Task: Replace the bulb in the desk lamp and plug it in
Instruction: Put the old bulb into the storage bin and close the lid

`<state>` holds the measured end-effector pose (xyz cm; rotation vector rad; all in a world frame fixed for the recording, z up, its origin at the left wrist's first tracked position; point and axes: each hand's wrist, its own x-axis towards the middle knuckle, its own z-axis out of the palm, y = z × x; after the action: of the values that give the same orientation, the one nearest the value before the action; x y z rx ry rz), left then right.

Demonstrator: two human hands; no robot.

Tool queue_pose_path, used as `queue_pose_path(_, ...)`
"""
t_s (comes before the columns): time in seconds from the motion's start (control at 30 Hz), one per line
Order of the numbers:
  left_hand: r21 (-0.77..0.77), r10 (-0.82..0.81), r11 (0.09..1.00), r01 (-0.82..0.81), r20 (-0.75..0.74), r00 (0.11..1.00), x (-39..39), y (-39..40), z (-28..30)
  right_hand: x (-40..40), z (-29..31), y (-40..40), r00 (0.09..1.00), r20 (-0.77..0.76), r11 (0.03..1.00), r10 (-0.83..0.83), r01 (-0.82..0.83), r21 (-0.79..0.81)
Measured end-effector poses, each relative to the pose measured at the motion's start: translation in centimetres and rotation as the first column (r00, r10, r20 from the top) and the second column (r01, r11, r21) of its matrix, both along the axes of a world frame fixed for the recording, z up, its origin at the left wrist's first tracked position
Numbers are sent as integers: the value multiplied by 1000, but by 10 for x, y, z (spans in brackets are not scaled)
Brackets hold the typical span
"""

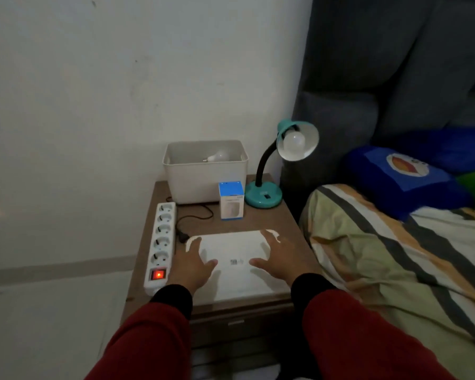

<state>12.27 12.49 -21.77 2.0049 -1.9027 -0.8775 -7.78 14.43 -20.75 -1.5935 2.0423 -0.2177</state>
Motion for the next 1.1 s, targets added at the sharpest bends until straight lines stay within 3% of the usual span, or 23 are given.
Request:
queue_pose_path(0.17, 179, -77, 983, 47, 163, 984, 3, 15, -30, -12, -36, 14, 997, -74, 990, -27, 37, 139)
queue_pose_path(0.3, 191, -103, 980, 61, 219, 970, 0, 14, -34, -14, -44, 12, 993, -114, 991, -9, 24, 132)
queue_pose_path(0.47, 142, -64, 989, 39, 176, 982, 0, 6, -23, -15, -37, 5, 999, -35, 994, -35, 39, 104)
queue_pose_path(0.73, -120, 44, 992, -36, 63, 997, 11, -24, 27, -8, 28, -20, 996, 58, 987, -61, 69, -146)
queue_pose_path(0.97, -291, 103, 951, -105, -21, 994, 34, -89, 76, 14, 71, -95, 997, 71, 954, -38, 57, -294)
queue_pose_path(1.1, -316, 105, 942, -115, -50, 993, 40, -137, 97, 19, 89, -147, 998, 62, 939, -26, 46, -341)
